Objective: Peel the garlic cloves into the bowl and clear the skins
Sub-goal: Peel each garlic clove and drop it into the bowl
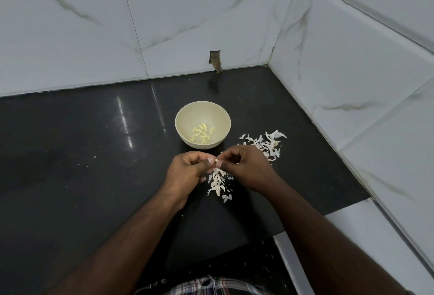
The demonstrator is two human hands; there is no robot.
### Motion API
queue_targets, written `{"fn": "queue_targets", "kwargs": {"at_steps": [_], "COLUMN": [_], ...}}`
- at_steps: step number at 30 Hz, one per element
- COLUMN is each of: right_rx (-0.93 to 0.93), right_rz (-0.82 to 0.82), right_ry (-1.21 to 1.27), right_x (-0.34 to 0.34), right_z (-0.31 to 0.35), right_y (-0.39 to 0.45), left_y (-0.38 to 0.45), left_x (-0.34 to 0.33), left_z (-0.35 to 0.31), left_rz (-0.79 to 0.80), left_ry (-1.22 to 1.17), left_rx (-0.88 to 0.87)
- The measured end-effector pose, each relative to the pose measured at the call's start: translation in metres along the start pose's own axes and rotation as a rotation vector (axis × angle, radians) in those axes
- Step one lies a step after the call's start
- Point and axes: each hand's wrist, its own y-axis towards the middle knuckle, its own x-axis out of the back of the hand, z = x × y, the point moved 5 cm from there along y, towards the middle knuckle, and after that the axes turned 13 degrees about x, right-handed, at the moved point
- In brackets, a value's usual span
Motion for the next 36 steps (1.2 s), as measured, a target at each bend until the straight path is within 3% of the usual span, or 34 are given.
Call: {"fn": "queue_targets", "kwargs": {"at_steps": [4, 8, 13, 18, 20, 25, 30, 36], "right_rx": [-0.022, -0.019, 0.006, 0.002, -0.035, -0.046, -0.015, -0.060], "right_rz": [-0.052, -0.152, -0.090, -0.114, -0.038, 0.257, 0.213, 0.084], "right_ry": [-0.024, -0.075, -0.255, -0.246, -0.268, -0.448, -0.455, -0.274], "right_x": [0.001, 0.013, 0.013, 0.017, 0.009, -0.030, -0.035, -0.015], "right_z": [-0.001, 0.006, 0.012, 0.011, 0.000, -0.022, -0.019, -0.017], "right_y": [0.006, 0.030, 0.058, 0.046, 0.034, 0.013, 0.012, 0.015], "left_y": [0.001, 0.008, 0.013, 0.007, 0.005, 0.005, 0.006, 0.005], "left_x": [0.008, 0.019, 0.021, 0.022, 0.021, 0.017, 0.020, 0.021], "left_z": [0.001, 0.001, 0.004, 0.002, 0.001, 0.000, 0.003, -0.001], "left_rz": [-0.059, -0.145, -0.170, -0.207, -0.213, -0.220, -0.226, -0.211], "left_ry": [0.013, 0.257, 0.491, 0.639, 0.700, 0.750, 0.736, 0.705], "left_rx": [-0.011, -0.093, -0.148, -0.159, -0.167, -0.151, -0.141, -0.157]}}
